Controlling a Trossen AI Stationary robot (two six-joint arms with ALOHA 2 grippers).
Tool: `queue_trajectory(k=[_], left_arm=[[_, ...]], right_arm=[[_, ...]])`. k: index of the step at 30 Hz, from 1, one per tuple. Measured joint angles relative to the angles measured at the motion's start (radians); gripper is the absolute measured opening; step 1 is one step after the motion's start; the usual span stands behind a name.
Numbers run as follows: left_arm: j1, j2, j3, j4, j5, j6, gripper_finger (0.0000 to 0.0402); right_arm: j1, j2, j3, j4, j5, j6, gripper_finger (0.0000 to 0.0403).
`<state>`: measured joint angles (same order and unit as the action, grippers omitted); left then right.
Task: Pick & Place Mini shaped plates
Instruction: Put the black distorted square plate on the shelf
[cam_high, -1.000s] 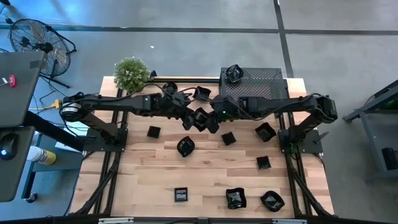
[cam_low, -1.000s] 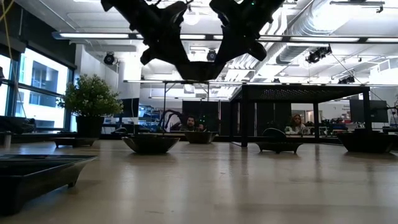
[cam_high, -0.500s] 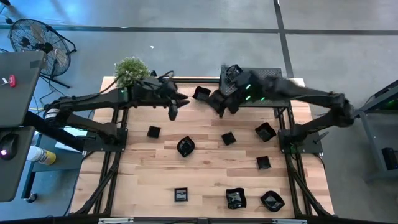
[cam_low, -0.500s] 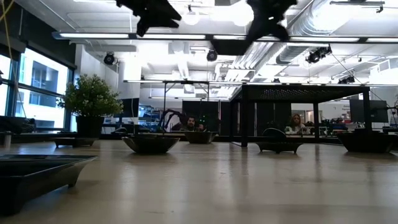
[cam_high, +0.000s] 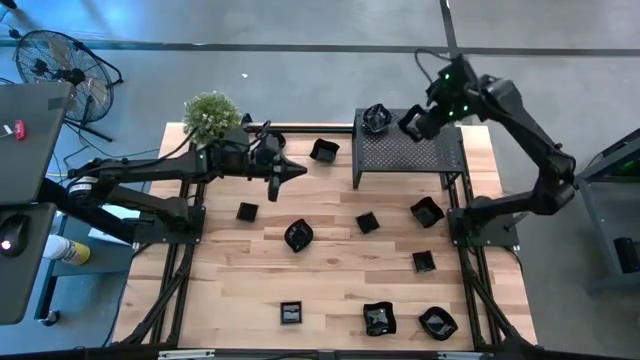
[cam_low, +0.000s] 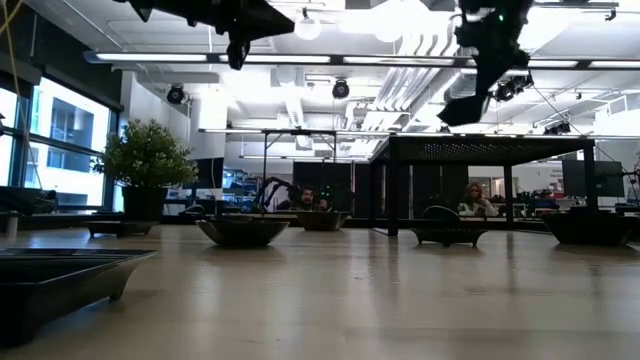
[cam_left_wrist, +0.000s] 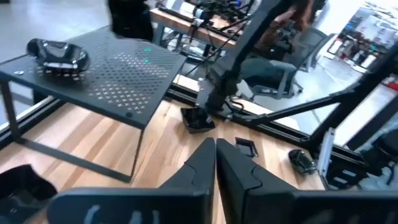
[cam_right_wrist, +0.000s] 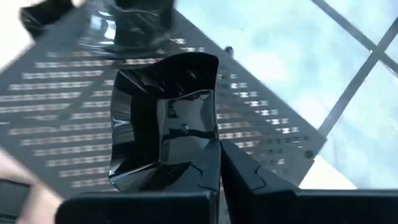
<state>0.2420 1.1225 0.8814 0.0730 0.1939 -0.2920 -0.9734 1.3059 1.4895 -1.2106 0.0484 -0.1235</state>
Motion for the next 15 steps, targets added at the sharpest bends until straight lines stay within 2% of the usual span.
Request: queue_trajectory(k=[6,15], left_arm=[[0.000,0.000,0.000,-0.001,0.014,0.001,0.0004],[0.000,0.000,0.000,-0.027,0.014,0.007,0.0005]], right_arm=[[-0.119,0.087,0.000,0.004,-0.052,-0.137,0.0000],[-0.200,0.145,0.000,0.041,-0.088,-0.218,0.0000]])
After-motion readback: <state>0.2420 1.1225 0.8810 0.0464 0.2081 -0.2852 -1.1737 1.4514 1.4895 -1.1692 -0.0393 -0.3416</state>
